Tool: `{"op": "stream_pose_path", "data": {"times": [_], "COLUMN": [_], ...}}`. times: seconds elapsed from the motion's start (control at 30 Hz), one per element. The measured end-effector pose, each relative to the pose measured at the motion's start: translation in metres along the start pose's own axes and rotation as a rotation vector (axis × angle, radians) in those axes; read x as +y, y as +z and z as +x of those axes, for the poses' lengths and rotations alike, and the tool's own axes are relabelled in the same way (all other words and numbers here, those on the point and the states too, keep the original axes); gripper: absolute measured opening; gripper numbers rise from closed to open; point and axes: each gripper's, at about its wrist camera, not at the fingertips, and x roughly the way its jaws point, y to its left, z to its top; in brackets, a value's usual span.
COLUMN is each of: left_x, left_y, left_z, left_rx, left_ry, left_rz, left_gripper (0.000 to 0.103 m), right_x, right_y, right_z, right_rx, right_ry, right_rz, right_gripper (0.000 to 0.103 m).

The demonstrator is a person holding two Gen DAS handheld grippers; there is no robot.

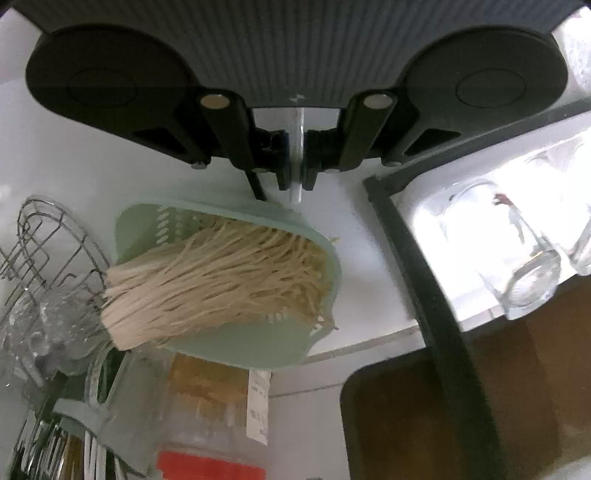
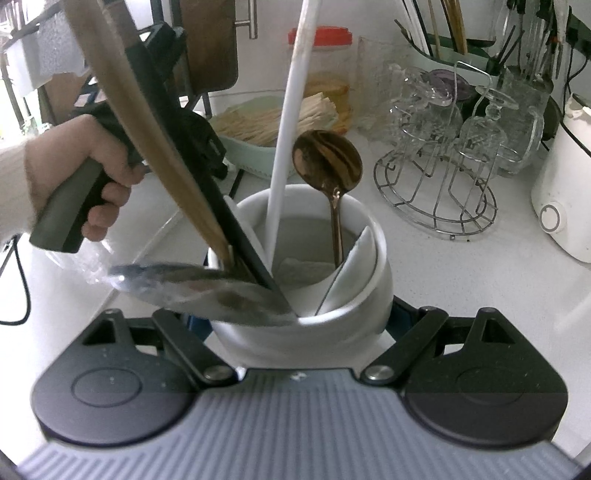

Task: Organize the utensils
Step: 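Close the left tool on the white chopstick, then lift the white chopstick upright with the left tool over the mug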

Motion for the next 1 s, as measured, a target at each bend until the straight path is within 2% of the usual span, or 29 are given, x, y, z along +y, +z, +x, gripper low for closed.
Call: {"op": "stream_pose_path", "data": {"times": [0.37,0.5,0.7,1.0], "left_x": [-0.001,-0.001,0.001,-0.002], "left_y": [-0.014,-0.017,-0.032,-0.066], "left_z": [-0.074,-0.11,-0.161,-0.196], "left_rx": [-0.091,-0.125,-0.167,-0.175], "left_ry": [-0.033,-0.016,0.02,0.062], "left_rz": [-0.067,-0.106,-0.191,-0.312], "left_gripper": [0.007,0.007,0.007,0.007], "right_x": [-0.002,-0.003,-0.005,-0.009], "right_y": [0.0,0.005,0.014,0.016], "right_z": [0.003,0.004,0.003,0.011], "right_rx": [0.007,0.001,-0.057,-0.075], "right_ry": [0.018,0.027,0.068,0.138], "right_rz": [-0.001,0.006,-0.031,-0.113], "right_gripper": [0.092,0.092,0.092,0.09]}}
